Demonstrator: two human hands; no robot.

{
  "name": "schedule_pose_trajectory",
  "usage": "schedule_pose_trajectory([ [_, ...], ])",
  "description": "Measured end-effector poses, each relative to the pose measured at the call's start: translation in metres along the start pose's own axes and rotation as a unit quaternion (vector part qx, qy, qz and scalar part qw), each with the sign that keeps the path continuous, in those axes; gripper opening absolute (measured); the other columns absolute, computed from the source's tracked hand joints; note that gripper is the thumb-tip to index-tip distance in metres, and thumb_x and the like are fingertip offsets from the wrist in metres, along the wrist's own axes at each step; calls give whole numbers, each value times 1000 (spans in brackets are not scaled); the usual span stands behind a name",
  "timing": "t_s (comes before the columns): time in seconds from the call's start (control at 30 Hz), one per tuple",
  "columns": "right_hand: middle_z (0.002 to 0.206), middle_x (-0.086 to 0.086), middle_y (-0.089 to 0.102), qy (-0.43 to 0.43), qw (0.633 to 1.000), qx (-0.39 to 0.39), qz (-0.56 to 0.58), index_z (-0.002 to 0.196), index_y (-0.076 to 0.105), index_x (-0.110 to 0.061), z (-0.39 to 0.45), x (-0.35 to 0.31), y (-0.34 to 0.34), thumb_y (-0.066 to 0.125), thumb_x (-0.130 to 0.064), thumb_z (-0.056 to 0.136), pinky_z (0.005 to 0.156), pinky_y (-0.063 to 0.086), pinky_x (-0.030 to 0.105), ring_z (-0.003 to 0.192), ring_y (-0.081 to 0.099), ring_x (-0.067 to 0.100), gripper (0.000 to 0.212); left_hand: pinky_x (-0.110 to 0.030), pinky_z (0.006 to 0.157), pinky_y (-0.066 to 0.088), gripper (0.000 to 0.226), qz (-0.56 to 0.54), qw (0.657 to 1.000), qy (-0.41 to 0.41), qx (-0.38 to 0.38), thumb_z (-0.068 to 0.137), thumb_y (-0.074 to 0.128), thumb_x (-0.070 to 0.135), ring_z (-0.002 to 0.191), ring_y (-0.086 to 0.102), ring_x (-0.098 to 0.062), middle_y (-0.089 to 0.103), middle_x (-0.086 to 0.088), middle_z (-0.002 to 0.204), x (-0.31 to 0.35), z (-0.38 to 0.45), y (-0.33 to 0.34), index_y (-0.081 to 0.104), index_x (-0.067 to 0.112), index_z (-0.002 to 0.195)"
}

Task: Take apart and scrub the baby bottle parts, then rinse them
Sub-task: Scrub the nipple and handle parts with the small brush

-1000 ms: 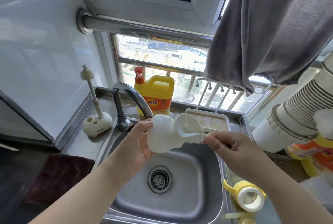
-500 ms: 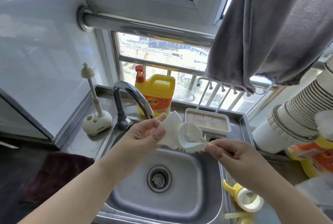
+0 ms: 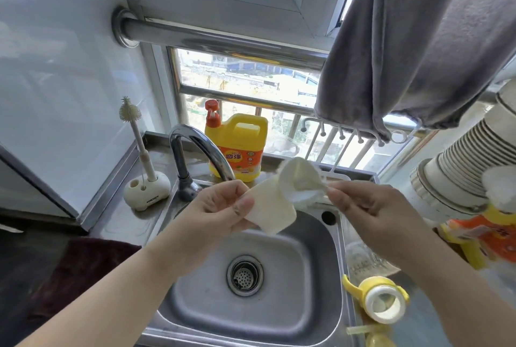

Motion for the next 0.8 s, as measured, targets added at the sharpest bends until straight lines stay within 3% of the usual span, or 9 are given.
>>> schedule_pose_trajectory([
  [0.1, 65, -9, 64, -38, 998, -46, -12, 93, 67, -52, -3, -6, 2, 41, -65, 82, 55, 42, 19, 60, 57, 10, 31, -31, 75, 57, 38, -20, 1000, -2, -8, 60, 86, 41, 79, 64, -16, 66, -6, 84, 2, 2, 0, 68, 9, 72],
  [0.2, 54, -8, 59, -10, 1000, 21, -6, 87, 64, -60, -1, 2, -11, 47, -62, 81, 48, 35, 14, 46, 47, 6, 18, -33, 75, 57, 38, -30, 999, -6, -14, 60, 86, 39, 85, 61, -17, 64, -5, 95, 4, 4, 2, 65, 9, 68],
  [0.33, 59, -4, 59, -57, 998, -6, -6, 98, 70, -43, 5, -7, -2, 44, -60, 86, 53, 38, 20, 54, 52, 10, 34, -34, 67, 58, 42, -61, 998, -13, -9, 55, 89, 36, 79, 62, -18, 63, -8, 92, 6, 6, 8, 62, 6, 67],
  [0.5, 63, -1, 66, 13, 1000, 25, -13, 90, 61, -64, -1, 7, -13, 40, -72, 78, 55, 45, 27, 57, 58, 14, 26, -35, 68, 57, 41, -60, 998, -9, -1, 56, 89, 38, 78, 62, -15, 59, -5, 87, 9, 7, -2, 59, 11, 62],
  [0.6, 61, -3, 63, -19, 1000, 17, 8, 93, 67, -50, 4, -6, 0, 41, -68, 82, 57, 42, 26, 57, 56, 10, 34, -32, 71, 57, 41, -30, 999, -16, 5, 54, 88, 45, 79, 65, -14, 64, -3, 83, 9, 11, 0, 62, 14, 63],
  [0.7, 62, -7, 62, -2, 999, 34, -1, 82, 69, -45, 2, -10, -2, 38, -72, 82, 58, 40, 21, 60, 56, 7, 41, -31, 69, 57, 69, 23, 999, -19, 26, 49, 87, 55, 80, 64, -17, 60, -14, 88, 10, 11, 4, 59, -3, 74],
  [0.8, 62, -19, 64, 47, 997, 63, 22, 75, 66, -55, 2, -6, -8, 45, -67, 78, 55, 39, 12, 62, 57, -4, 24, -33, 69, 58, 101, 20, 999, -9, 35, 47, 87, 55, 86, 64, -24, 58, -21, 96, 11, 9, 9, 46, -24, 94],
])
Point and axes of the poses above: each hand's wrist, its own z-axis towards the middle knuckle, its own y-axis out of the palm, x = y × z, the point moved 2 cm from there along z, towards the middle knuckle
